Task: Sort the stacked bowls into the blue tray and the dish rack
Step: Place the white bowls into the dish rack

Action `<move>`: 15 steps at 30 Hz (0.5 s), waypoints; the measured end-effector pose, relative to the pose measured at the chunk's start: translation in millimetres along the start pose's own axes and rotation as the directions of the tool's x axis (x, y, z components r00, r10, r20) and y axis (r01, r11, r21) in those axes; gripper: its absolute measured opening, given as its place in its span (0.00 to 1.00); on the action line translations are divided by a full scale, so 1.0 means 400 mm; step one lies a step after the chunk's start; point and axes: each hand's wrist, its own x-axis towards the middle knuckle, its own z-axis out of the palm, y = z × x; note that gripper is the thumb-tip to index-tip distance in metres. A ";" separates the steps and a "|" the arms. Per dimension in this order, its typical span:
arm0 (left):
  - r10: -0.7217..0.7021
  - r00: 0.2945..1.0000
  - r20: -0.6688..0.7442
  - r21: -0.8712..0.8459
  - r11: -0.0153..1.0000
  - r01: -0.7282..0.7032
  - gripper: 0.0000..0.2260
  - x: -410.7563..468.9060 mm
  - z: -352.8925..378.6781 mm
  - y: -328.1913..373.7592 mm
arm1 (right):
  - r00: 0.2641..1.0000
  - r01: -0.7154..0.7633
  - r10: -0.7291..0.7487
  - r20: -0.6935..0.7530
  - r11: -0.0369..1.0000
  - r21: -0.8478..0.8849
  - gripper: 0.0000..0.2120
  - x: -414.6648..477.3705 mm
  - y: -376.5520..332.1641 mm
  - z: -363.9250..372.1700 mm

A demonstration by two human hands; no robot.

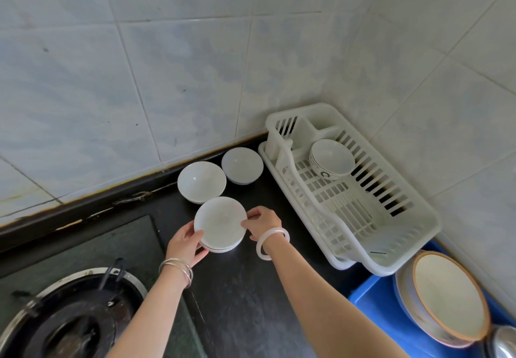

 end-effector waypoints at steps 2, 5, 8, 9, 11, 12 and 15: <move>-0.016 1.000 -0.005 0.020 1.000 0.016 0.17 -0.001 0.002 0.007 | 0.992 -0.060 0.044 0.118 0.989 0.136 0.17 0.001 0.001 0.001; -0.025 1.000 -0.013 0.034 0.999 0.025 0.18 -0.011 0.006 0.016 | 0.980 -0.071 0.032 0.195 0.978 0.194 0.20 -0.001 0.003 -0.005; -0.021 1.000 -0.002 0.053 0.998 0.021 0.18 -0.031 0.014 0.023 | 0.986 -0.038 0.011 0.168 0.986 0.160 0.19 -0.001 0.011 -0.024; -0.021 1.000 0.005 0.058 0.998 0.021 0.18 -0.040 0.019 0.026 | 0.987 -0.028 0.002 0.161 0.986 0.162 0.19 -0.003 0.014 -0.032; -0.014 1.000 0.023 0.068 0.998 0.013 0.18 -0.060 0.036 0.039 | 0.990 0.036 -0.057 0.125 0.986 0.163 0.18 -0.010 0.019 -0.057; -0.004 0.999 0.036 0.073 0.997 0.002 0.18 -0.071 0.048 0.048 | 0.990 0.080 -0.099 0.102 0.982 0.170 0.17 -0.016 0.021 -0.074; 0.050 0.991 0.121 0.089 0.994 -0.061 0.13 -0.106 0.100 0.087 | 0.981 0.168 -0.186 0.051 0.954 0.247 0.14 -0.043 0.015 -0.144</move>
